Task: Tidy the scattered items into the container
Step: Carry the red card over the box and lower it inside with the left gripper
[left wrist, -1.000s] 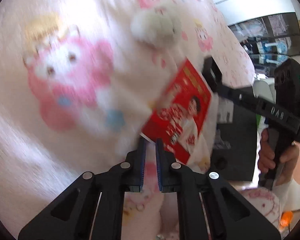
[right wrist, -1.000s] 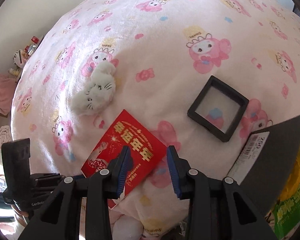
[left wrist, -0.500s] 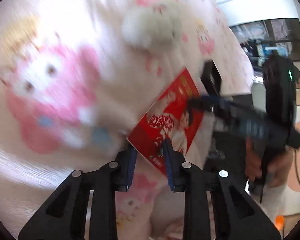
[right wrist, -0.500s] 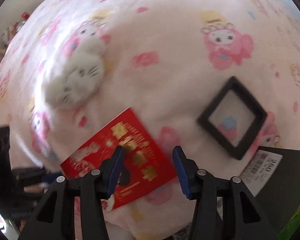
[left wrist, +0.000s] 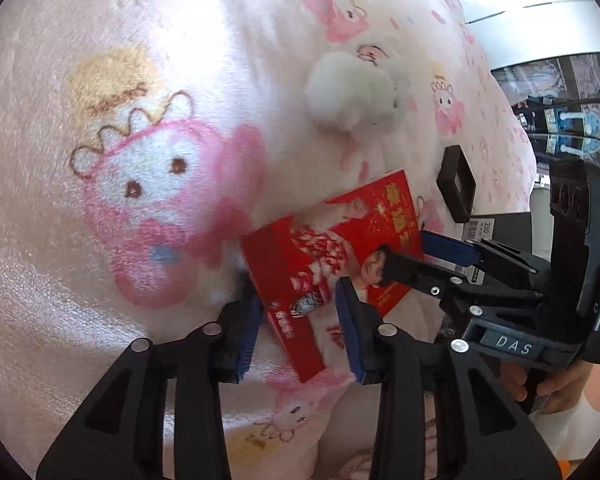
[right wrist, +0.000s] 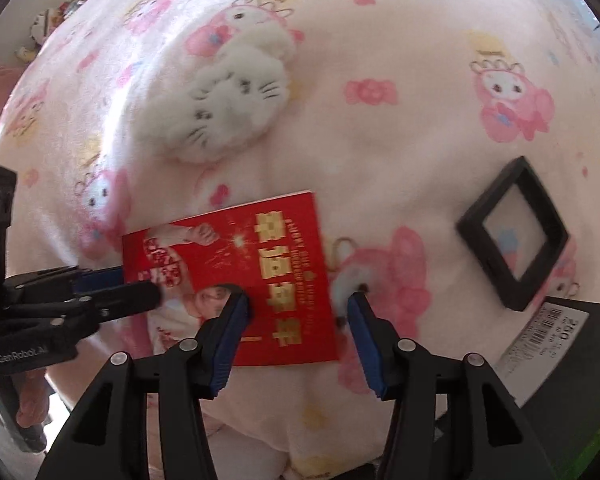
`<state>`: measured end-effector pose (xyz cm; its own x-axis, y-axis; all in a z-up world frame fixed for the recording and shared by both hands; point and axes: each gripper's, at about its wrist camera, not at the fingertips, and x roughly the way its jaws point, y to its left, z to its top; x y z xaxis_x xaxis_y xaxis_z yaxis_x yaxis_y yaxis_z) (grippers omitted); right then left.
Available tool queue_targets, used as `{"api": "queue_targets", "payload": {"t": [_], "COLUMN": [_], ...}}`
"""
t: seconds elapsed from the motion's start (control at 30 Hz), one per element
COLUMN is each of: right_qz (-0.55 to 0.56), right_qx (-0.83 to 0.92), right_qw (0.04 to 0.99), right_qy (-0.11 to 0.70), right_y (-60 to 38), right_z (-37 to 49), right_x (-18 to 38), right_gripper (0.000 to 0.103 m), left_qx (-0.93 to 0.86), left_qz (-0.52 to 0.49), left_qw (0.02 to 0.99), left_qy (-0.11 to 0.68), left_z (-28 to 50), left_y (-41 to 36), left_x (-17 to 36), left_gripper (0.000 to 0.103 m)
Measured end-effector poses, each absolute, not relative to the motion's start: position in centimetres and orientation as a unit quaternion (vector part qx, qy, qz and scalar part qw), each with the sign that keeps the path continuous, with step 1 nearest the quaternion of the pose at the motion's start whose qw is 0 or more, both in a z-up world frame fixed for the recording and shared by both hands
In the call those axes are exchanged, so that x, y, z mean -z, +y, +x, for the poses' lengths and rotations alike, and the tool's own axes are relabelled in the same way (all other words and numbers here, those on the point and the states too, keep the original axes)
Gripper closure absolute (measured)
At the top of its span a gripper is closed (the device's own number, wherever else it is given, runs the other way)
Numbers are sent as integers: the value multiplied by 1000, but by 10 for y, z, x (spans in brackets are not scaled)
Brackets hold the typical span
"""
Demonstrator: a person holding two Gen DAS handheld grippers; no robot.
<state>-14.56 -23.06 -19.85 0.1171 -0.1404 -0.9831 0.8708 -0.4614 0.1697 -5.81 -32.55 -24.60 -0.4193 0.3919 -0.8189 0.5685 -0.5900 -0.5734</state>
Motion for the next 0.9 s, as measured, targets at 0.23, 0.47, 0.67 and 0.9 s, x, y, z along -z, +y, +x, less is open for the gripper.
{"api": "queue_targets", "payload": {"t": [0.23, 0.47, 0.67, 0.9], "right_qz": [576, 480, 476, 508], "right_qx": [663, 758, 810, 825], "right_qw": [444, 432, 340, 248], "right_qy": [175, 91, 29, -19], "right_y": [-174, -64, 63, 161], "right_z": [-156, -147, -146, -150], "right_x": [121, 12, 3, 47], "right_gripper": [58, 58, 58, 58], "left_qx": [763, 810, 787, 762], "left_qz": [515, 487, 522, 580], "left_qw": [35, -49, -152, -192], "left_qy": [388, 323, 292, 216], "left_z": [-69, -108, -160, -183], "left_y": [-301, -212, -104, 10], "left_x": [172, 83, 69, 93], "left_gripper": [68, 68, 68, 68]}}
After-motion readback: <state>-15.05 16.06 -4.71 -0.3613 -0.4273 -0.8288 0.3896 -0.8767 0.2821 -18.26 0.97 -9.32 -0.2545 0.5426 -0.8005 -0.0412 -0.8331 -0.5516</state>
